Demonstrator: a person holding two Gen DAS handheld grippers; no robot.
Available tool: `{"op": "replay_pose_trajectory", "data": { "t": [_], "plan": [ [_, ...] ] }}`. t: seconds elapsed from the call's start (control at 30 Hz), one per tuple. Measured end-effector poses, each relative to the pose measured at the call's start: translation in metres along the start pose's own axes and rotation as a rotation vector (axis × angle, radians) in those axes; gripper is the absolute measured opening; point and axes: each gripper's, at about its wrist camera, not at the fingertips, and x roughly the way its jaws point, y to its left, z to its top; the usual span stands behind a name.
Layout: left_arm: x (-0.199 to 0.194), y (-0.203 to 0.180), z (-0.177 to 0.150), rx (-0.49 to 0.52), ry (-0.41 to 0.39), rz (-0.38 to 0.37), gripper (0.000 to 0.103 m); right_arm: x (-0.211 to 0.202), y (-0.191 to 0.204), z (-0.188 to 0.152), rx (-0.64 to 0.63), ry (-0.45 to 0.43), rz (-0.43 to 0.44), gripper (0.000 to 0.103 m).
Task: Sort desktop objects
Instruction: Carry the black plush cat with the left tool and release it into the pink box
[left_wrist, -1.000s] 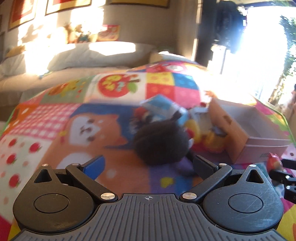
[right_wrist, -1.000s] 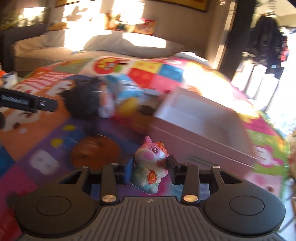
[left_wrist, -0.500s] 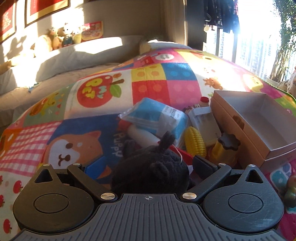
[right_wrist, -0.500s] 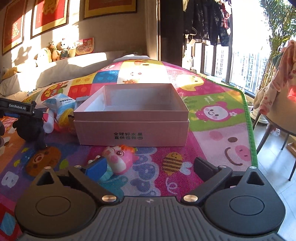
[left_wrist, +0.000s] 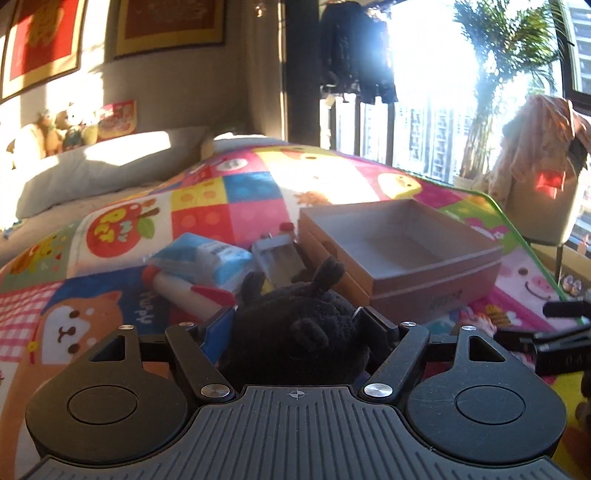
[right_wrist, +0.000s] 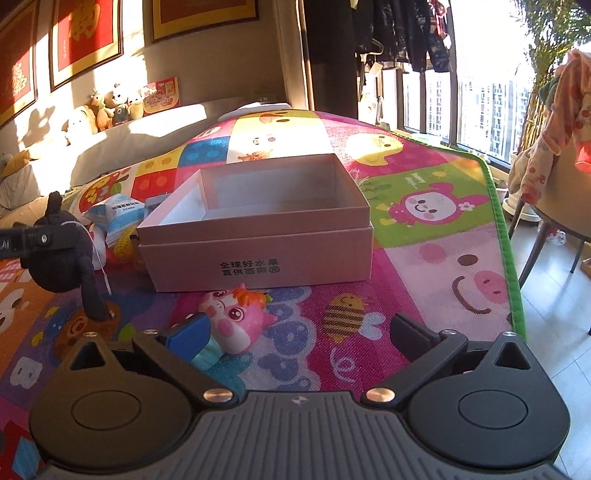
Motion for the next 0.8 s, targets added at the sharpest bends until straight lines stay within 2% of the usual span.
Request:
{"op": "replay_pose_trajectory", "data": {
  "t": [0.1,0.2,0.33,0.43,0.53,0.67,0.8],
  "plan": [
    [-0.009,-0.001,-0.017,0.008,0.039,-0.026,0.078,-0.001,0.0,0.0,0.001,-0.005,-0.006,0.103],
    [-0.029,0.005,-0.03,0.009,0.049,-0.026,0.078,0.001,0.001,0.001,-0.006,0.003,-0.003,0.103],
    [-0.048,0.017,-0.047,-0.026,0.115,-0.007,0.079,-0.003,0.012,0.005,-0.055,-0.012,0.014,0.103],
    [-0.056,0.026,-0.058,-0.044,0.164,0.007,0.082,-0.007,0.023,0.009,-0.106,-0.031,0.051,0.103],
    [-0.064,0.031,-0.062,-0.051,0.192,-0.02,0.088,-0.005,0.026,0.01,-0.108,-0.011,0.051,0.103],
    [-0.078,0.032,-0.049,-0.065,0.145,-0.091,0.096,-0.008,0.022,0.003,-0.11,0.031,0.059,0.103],
    [-0.068,0.03,-0.015,-0.079,0.076,-0.053,0.1,-0.016,0.018,-0.007,-0.159,0.025,0.027,0.103]
  ]
}}
